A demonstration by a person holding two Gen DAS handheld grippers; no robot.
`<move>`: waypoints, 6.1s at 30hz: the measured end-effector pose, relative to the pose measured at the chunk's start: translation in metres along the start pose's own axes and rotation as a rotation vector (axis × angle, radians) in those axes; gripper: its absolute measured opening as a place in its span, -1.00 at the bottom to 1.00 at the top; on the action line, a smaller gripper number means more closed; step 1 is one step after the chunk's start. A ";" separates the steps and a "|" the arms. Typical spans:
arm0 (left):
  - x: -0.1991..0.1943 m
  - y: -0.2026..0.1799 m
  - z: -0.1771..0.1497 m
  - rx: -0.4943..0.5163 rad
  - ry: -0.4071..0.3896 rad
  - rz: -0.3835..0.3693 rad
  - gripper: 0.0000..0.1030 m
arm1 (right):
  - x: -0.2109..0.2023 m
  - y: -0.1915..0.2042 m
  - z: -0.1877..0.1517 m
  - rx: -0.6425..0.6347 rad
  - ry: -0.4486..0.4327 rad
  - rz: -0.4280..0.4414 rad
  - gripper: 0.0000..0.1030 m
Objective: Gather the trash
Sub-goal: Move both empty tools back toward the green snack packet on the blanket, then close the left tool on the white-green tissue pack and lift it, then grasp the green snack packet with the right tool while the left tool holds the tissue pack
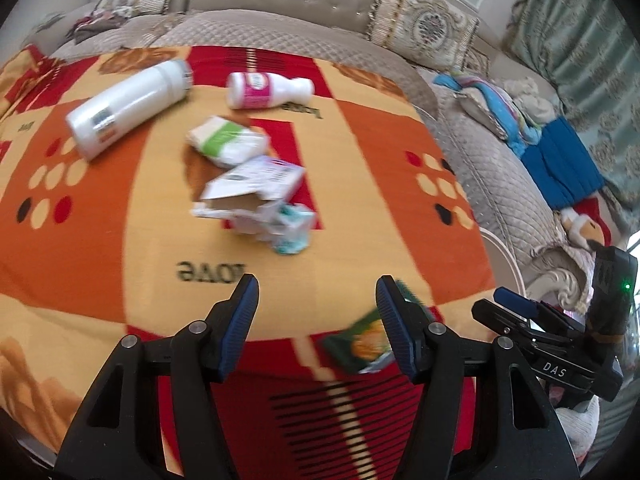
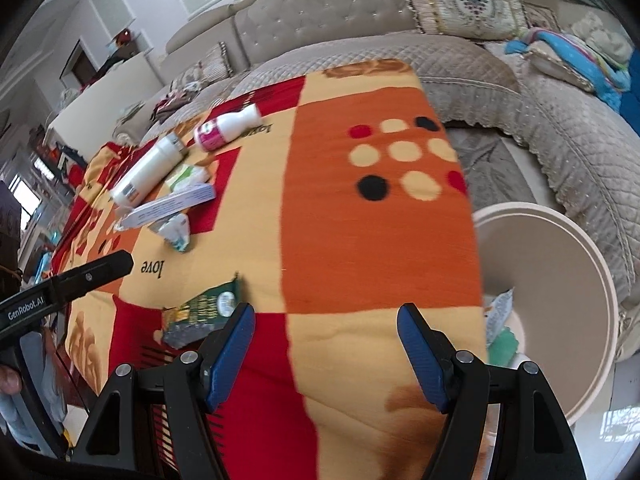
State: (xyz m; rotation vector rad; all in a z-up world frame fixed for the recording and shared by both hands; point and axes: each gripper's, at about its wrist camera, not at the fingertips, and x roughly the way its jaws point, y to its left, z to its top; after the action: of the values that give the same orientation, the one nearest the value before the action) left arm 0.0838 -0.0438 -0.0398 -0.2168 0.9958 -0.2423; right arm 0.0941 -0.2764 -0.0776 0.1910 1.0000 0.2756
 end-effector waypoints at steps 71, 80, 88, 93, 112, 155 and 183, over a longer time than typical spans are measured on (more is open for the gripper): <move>0.109 0.096 0.133 -0.309 0.072 0.038 0.29 | 0.039 0.031 0.016 -0.047 0.086 0.066 0.40; 0.118 0.092 0.141 -0.278 0.108 0.088 0.27 | 0.042 0.028 0.013 -0.035 0.097 0.075 0.40; 0.112 0.096 0.133 -0.171 0.109 0.138 -0.40 | 0.039 0.038 0.007 -0.061 0.110 0.081 0.40; 0.093 0.111 0.121 -0.140 0.095 0.171 -0.55 | 0.039 0.038 0.006 -0.048 0.109 0.085 0.40; 0.039 0.122 0.053 -0.061 0.110 0.119 -0.64 | 0.039 0.050 -0.010 -0.064 0.142 0.087 0.40; 0.013 0.072 -0.027 0.053 0.204 -0.061 -0.35 | 0.070 0.091 0.022 -0.033 0.080 0.023 0.45; 0.010 0.057 -0.037 0.080 0.139 -0.028 -0.65 | 0.074 0.094 0.021 -0.212 0.058 -0.054 -0.30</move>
State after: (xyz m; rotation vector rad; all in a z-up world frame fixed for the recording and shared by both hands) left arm 0.0635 0.0049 -0.0834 -0.1427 1.1189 -0.3259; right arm 0.1364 -0.1644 -0.0996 -0.0370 1.0241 0.3368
